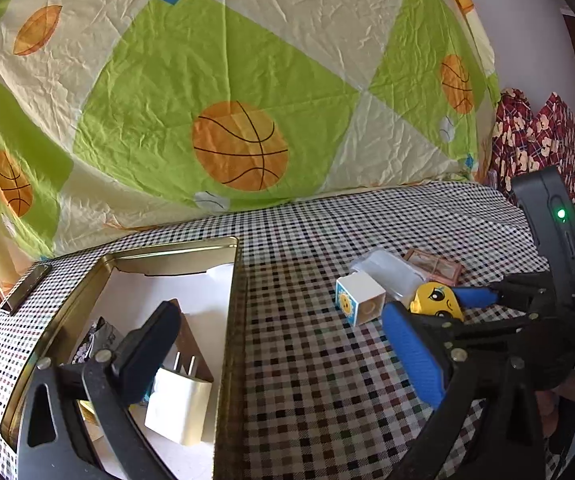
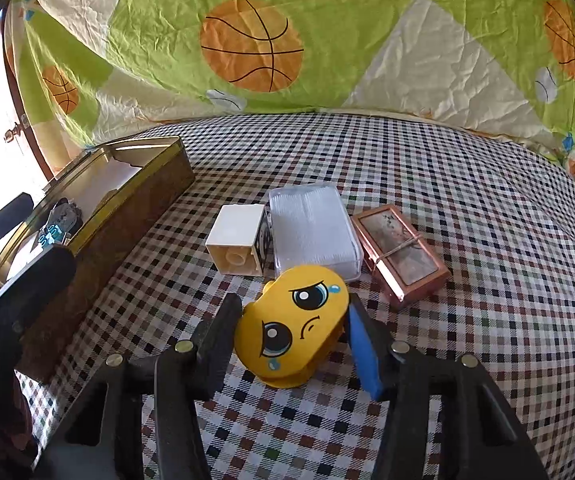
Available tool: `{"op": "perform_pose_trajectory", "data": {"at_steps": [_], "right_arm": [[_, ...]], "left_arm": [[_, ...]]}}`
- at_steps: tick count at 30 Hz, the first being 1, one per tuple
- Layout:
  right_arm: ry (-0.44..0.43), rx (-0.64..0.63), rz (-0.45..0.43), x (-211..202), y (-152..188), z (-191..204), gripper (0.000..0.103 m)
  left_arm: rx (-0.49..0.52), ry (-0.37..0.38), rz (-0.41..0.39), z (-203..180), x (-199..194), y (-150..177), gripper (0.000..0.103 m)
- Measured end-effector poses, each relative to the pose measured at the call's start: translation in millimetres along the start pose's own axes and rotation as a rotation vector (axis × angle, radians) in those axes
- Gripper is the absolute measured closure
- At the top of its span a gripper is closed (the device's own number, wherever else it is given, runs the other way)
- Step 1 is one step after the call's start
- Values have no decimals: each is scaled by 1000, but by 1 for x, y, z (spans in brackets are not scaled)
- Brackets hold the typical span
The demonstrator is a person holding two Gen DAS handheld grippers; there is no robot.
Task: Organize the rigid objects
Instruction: 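Move the right tool to the yellow emoji-face block and close on it, then grasp the cream hollow toy brick with the left tool while the right tool holds the emoji block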
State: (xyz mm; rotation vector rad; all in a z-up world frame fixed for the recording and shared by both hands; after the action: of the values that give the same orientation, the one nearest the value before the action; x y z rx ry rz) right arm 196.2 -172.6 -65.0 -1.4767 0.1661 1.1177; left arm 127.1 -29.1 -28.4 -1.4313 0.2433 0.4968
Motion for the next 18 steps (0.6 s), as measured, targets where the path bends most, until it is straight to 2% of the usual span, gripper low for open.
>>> {"op": "perform_pose_trajectory", "data": {"at_steps": [6,13,16,18], "right_arm": [[123,32,-128,-30,-2,-23,49],[198,123,-152,-34,-11,-63,49],[200,141,-147,-32,-12,-70,49],[196,143,-145,-30,-13,-71,49]], "left_arm": [[19,29,24,-14,10,0,1],[34,59,66,-36,25,-6,1],[55,78,82,-46,33,-9,1],[69,83,87,-51,39,-12,5]]}}
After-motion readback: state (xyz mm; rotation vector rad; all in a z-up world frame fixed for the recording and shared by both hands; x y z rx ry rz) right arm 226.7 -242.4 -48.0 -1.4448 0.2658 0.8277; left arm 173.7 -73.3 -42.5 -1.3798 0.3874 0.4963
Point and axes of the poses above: each gripper's, at about its wrist camera, not at the fingertips, and x roughly the way its jaws point, z to its left, y to its underside, the point moved 2 cm from there along x, roughly the way its jaws point, and after that the axes turned 7 degrees about -y, right-handed, at the moved point
